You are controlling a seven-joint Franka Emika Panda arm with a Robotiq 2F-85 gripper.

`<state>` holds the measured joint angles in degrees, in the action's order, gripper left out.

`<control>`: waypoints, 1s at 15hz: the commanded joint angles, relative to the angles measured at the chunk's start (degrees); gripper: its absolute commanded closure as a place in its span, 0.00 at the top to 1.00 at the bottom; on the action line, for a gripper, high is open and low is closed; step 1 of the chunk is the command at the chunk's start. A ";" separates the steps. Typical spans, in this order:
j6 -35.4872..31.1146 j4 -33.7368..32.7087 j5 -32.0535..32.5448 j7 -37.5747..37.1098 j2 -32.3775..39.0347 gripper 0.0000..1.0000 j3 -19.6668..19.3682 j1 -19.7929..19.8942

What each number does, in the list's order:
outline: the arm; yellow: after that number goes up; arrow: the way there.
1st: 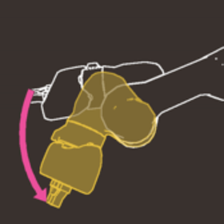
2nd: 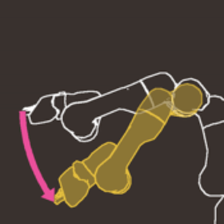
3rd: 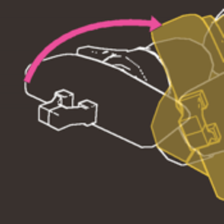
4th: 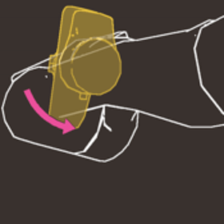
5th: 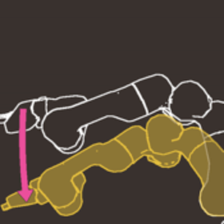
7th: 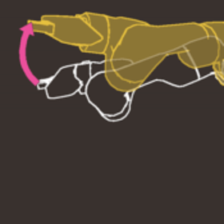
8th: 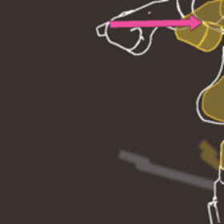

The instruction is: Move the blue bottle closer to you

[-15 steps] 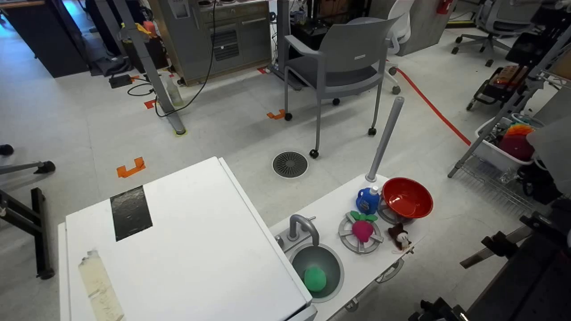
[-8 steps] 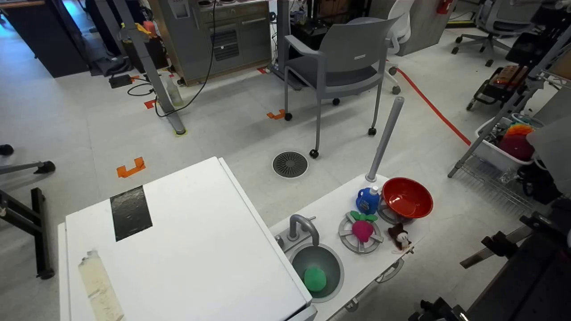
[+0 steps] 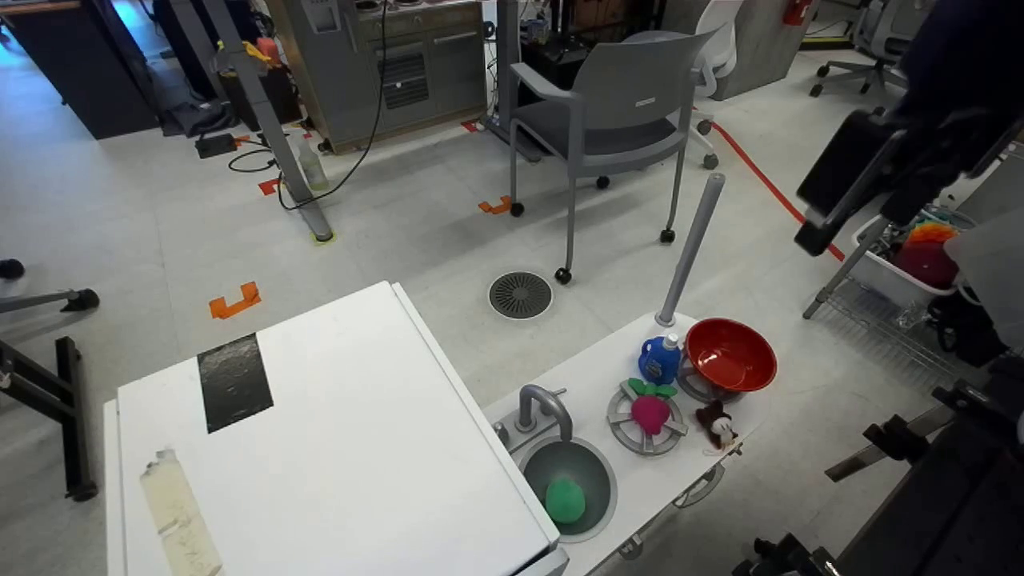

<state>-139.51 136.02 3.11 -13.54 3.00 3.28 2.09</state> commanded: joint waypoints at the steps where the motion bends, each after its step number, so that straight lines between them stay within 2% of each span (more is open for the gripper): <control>1: -5.00 -8.29 -5.66 1.23 15.11 1.00 -2.04 -0.23; 5: -8.14 -18.43 -9.30 0.67 30.83 1.00 -3.36 -0.01; 7: -10.33 -24.19 -8.25 0.39 38.48 1.00 -4.63 -0.82; 9: -11.58 -30.56 -6.30 -1.88 45.75 1.00 -7.50 -2.79; 11: -10.55 -37.43 -6.44 -3.42 52.09 1.00 -9.53 -3.56; 15: -5.39 -49.89 -8.36 -7.06 62.47 1.00 -10.54 -2.97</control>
<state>-149.13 96.81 -4.29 -17.79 57.94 -5.79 -0.19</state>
